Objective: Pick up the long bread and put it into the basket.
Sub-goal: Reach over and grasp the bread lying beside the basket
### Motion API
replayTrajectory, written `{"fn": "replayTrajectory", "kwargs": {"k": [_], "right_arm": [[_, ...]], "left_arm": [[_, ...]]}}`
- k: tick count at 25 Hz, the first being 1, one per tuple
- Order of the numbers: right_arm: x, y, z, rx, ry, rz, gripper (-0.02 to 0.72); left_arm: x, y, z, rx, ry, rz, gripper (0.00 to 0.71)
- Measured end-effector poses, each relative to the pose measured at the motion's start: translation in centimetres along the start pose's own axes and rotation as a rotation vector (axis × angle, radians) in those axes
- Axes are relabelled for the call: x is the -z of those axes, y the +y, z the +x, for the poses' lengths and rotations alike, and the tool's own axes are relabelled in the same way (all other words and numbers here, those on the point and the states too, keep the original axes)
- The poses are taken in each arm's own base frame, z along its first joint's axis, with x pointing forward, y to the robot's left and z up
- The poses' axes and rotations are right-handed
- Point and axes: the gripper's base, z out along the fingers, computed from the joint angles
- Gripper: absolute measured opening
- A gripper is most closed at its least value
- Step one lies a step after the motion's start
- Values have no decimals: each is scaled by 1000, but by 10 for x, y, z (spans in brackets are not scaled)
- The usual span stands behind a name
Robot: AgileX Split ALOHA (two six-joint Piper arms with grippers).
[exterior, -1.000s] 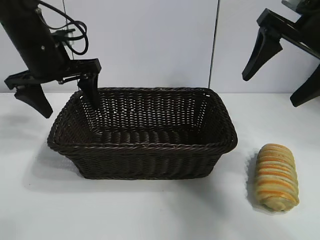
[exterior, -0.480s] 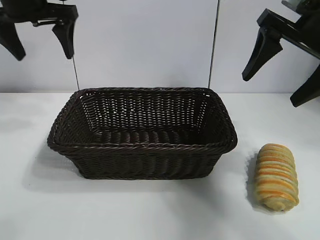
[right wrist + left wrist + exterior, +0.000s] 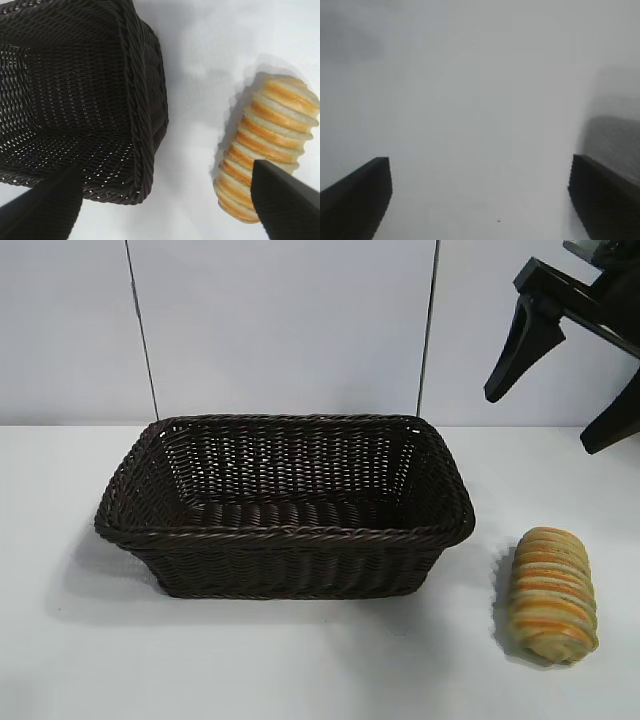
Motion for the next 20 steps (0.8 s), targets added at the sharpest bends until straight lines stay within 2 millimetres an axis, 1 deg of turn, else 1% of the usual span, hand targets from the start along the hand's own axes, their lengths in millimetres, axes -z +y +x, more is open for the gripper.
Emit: {"fn": "replayTrajectory", "kwargs": {"k": [4, 6, 9, 14, 16, 20], "right_arm": [[0, 0, 0, 2, 0, 0, 650], [0, 0, 0, 4, 0, 0, 650], [0, 0, 0, 7, 0, 0, 650], [0, 0, 0, 10, 0, 3, 650], [0, 0, 0, 10, 0, 3, 650], [0, 0, 0, 11, 0, 3, 650]], "left_arm": [[17, -1, 1, -29, -35, 11, 694], [28, -3, 3, -40, -55, 15, 694], [54, -6, 8, -54, -102, 16, 694], [117, -15, 24, -79, -233, 12, 694], [145, -19, 34, -88, -297, 11, 694], [190, -27, 55, -101, -402, 24, 694]]}}
